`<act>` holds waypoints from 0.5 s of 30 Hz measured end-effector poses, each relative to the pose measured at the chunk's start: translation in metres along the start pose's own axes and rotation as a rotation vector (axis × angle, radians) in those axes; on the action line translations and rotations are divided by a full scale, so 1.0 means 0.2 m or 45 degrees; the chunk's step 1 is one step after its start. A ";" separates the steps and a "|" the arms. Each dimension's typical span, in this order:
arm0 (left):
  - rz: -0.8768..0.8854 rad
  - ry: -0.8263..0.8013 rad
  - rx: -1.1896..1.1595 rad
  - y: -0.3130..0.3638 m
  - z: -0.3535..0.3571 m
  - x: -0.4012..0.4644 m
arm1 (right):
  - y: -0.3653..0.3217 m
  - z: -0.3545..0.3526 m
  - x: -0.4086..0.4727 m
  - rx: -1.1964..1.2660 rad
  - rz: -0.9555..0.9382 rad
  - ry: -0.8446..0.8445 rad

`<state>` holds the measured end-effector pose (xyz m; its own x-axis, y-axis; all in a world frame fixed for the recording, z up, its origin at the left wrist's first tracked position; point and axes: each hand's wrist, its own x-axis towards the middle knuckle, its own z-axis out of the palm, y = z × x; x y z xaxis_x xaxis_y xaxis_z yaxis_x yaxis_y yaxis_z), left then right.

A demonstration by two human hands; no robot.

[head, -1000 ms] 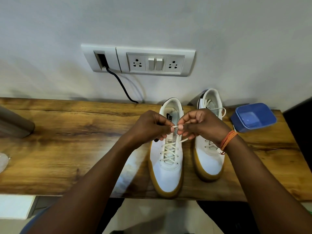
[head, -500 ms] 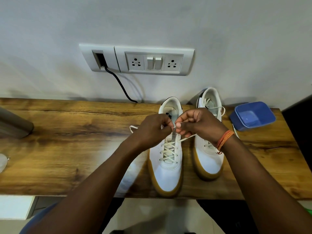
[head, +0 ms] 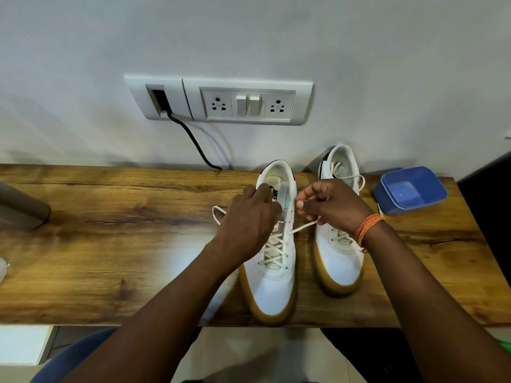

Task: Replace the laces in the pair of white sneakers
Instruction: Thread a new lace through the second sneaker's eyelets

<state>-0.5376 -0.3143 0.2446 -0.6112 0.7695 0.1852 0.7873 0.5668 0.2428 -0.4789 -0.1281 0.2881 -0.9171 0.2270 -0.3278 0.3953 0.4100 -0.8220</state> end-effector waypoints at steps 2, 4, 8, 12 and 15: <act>-0.087 -0.058 -0.118 0.01 0.01 0.00 | 0.00 0.00 0.00 -0.039 0.002 -0.018; -0.149 -0.098 -0.228 0.02 0.00 0.00 | 0.00 0.01 0.00 -0.084 0.005 -0.041; -0.199 -0.147 -0.388 0.01 -0.01 0.00 | 0.01 0.01 0.00 -0.139 0.010 -0.071; -0.233 -0.139 -0.382 0.02 -0.02 0.00 | 0.02 0.02 -0.01 -0.212 0.015 -0.091; -0.263 -0.129 -0.343 0.05 -0.02 0.00 | 0.02 0.02 -0.01 -0.228 0.023 -0.096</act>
<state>-0.5303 -0.3107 0.2508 -0.7334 0.6797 0.0139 0.5897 0.6258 0.5105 -0.4766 -0.1309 0.2838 -0.9084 0.1720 -0.3811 0.4086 0.5585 -0.7219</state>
